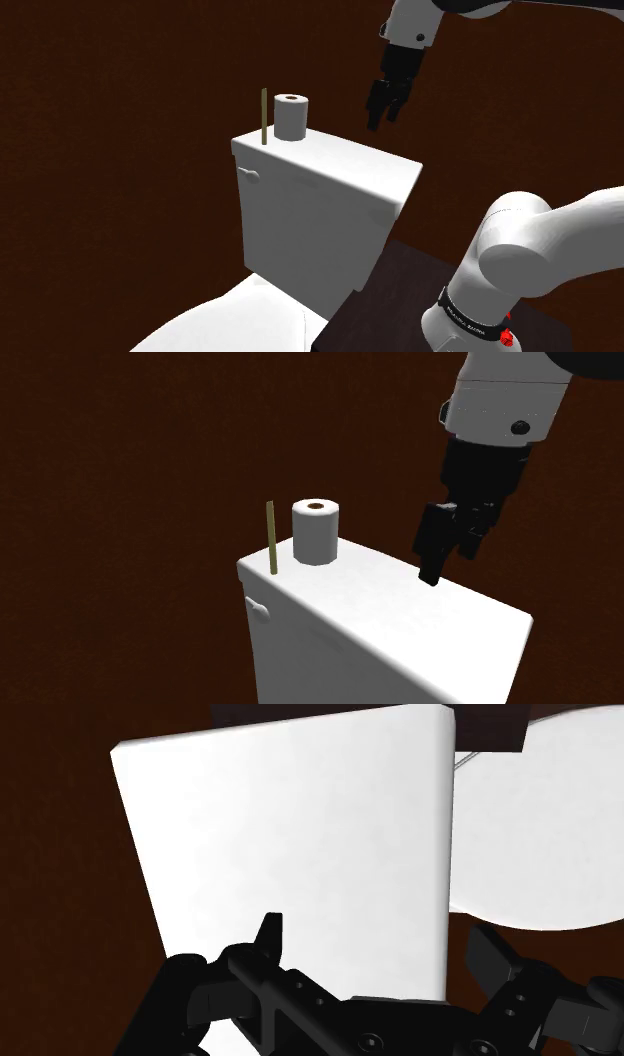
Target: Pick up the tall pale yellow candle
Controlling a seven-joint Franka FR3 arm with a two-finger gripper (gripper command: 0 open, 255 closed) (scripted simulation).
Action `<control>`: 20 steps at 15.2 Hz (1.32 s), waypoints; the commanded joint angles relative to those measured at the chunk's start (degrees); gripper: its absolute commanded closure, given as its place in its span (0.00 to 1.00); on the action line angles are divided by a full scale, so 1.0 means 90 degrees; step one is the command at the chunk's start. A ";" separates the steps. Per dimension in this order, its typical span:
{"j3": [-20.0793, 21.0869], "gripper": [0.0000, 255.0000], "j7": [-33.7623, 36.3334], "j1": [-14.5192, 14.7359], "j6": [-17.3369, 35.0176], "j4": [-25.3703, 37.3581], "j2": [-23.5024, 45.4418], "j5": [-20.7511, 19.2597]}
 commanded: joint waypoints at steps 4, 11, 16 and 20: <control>0.0046 0.00 -0.0034 0.0075 0.0333 0.0450 0.0693 0.0058; 0.0160 0.00 -0.0122 0.0229 0.0839 0.1745 0.2284 0.0162; 0.0254 0.00 -0.0183 0.0321 0.0973 0.2893 0.3415 0.0202; 0.0340 0.00 -0.0222 0.0392 0.0939 0.3976 0.4343 0.0206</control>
